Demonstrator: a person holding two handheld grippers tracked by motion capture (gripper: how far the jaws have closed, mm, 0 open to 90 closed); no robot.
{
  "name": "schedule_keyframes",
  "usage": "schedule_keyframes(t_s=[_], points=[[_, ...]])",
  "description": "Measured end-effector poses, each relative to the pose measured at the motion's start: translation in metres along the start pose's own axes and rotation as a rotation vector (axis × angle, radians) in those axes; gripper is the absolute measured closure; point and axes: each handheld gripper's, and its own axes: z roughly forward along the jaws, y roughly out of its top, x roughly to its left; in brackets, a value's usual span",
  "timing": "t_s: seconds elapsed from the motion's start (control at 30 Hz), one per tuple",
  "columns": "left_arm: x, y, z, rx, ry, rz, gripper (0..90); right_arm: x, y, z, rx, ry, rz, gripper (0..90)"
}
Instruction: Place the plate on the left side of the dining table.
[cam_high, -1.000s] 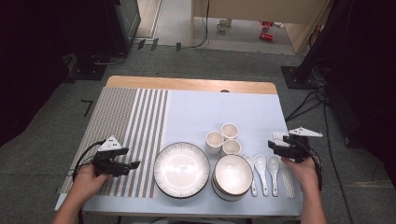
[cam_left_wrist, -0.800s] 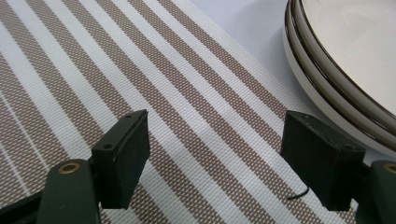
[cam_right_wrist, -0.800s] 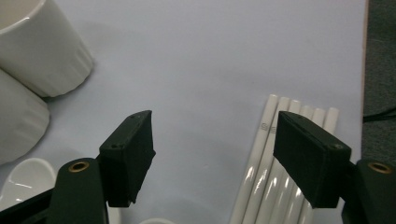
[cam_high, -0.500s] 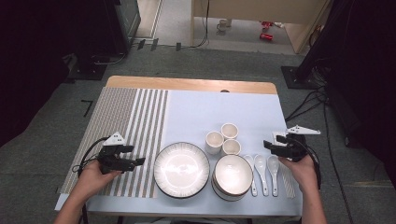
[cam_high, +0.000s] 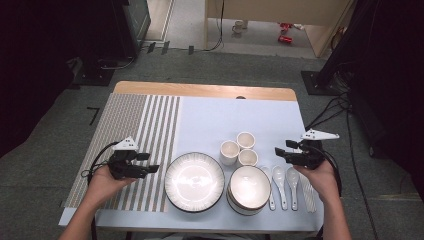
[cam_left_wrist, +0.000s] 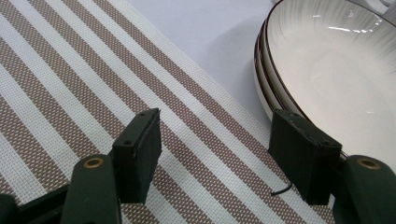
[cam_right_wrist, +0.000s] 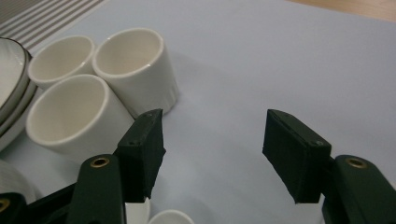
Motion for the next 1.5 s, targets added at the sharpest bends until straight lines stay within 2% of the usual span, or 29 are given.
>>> schedule_keyframes(t_s=[0.17,0.27,0.37,0.6,0.83,1.23,1.5], points=[[-0.003,0.006,0.001,-0.004,-0.016,0.018,37.3,0.009,0.009,0.000,-0.018,0.055,-0.019,38.7],[-0.004,0.010,0.001,-0.014,-0.044,0.027,44.5,0.015,0.016,-0.002,-0.027,0.090,-0.041,38.7],[-0.005,0.016,0.003,-0.021,-0.069,0.016,44.9,0.019,0.023,-0.004,-0.039,0.115,-0.056,39.0],[-0.006,0.025,0.006,-0.020,-0.089,0.035,45.1,0.028,0.037,-0.004,-0.059,0.187,-0.060,40.5],[-0.006,0.035,0.011,-0.027,-0.108,0.037,47.0,0.039,0.049,-0.005,-0.061,0.239,-0.092,42.6],[-0.016,0.041,0.018,-0.019,-0.148,0.047,49.1,0.072,0.073,-0.004,-0.055,0.329,-0.151,44.8],[-0.017,0.041,0.020,-0.016,-0.153,0.053,50.0,0.092,0.080,0.000,-0.042,0.382,-0.173,45.6]])
